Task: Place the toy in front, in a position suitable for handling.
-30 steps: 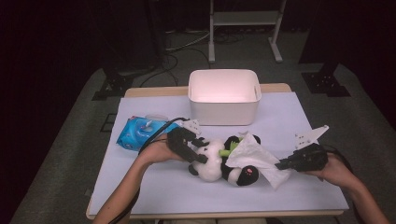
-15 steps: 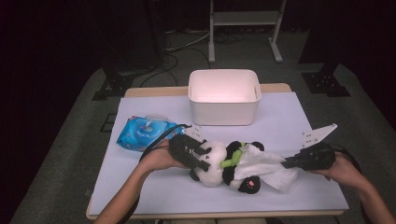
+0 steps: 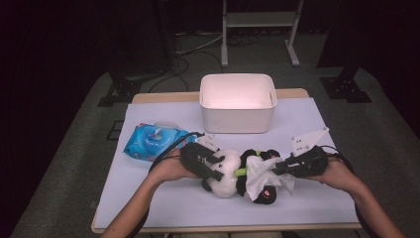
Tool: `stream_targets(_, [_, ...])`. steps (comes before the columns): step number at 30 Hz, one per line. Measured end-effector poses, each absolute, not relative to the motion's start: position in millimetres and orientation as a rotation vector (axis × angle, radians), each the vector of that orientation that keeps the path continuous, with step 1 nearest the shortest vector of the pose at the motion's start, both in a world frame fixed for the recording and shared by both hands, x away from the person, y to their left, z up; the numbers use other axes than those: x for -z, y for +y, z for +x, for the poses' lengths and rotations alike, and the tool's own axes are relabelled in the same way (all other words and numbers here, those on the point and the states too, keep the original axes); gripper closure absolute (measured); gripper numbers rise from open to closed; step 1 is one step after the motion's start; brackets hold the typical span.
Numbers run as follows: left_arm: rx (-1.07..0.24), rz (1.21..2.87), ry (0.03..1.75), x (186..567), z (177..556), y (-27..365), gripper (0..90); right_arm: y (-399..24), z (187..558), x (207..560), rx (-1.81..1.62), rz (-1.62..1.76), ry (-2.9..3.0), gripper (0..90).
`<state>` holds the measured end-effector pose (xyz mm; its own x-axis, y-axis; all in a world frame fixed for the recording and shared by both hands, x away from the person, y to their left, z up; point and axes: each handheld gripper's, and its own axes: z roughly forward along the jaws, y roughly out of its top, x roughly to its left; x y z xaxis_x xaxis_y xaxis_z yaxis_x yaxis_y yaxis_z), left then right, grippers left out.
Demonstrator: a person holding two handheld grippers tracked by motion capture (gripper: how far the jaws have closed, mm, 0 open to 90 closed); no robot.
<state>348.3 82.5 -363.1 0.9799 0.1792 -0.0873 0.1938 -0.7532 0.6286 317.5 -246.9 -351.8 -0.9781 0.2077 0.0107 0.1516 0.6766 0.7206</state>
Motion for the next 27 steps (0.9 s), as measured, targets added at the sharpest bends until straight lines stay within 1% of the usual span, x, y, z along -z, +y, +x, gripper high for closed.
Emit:
stream_targets(6, [0.019,2.437,0.257,364,347,83,45.1,-216,320,349,-1.201,0.237,2.810,69.8])
stream_targets(8, [0.019,2.430,0.260,364,347,83,45.0,-208,319,348,-1.196,0.226,2.801,62.7])
stream_targets(11, [0.018,2.428,0.267,365,347,83,45.0,-194,319,349,-1.185,0.192,2.798,55.7])
stream_targets(16, [0.012,2.423,0.271,366,348,83,44.9,-184,318,350,-1.194,0.195,2.795,46.0])
stream_targets(17, [0.013,2.423,0.271,366,348,83,45.0,-181,317,350,-1.180,0.182,2.786,45.4])
stream_targets(19, [0.010,2.424,0.271,366,348,82,44.9,-177,314,351,-1.152,0.169,2.760,46.5])
stream_targets(22, [0.003,2.426,0.272,366,347,82,44.8,-174,311,353,-1.119,0.173,2.722,57.6])
stream_targets(23, [0.002,2.426,0.272,366,347,82,44.8,-175,311,353,-1.129,0.184,2.720,62.5])
stream_targets(24, [0.002,2.426,0.272,366,347,82,44.8,-176,311,354,-1.132,0.194,2.712,70.2])
stream_targets(26, [0.003,2.423,0.272,366,347,82,44.6,-180,313,355,-1.149,0.204,2.708,77.0])
stream_targets(27, [0.006,2.423,0.275,366,347,82,44.4,-182,315,356,-1.170,0.221,2.723,78.6])
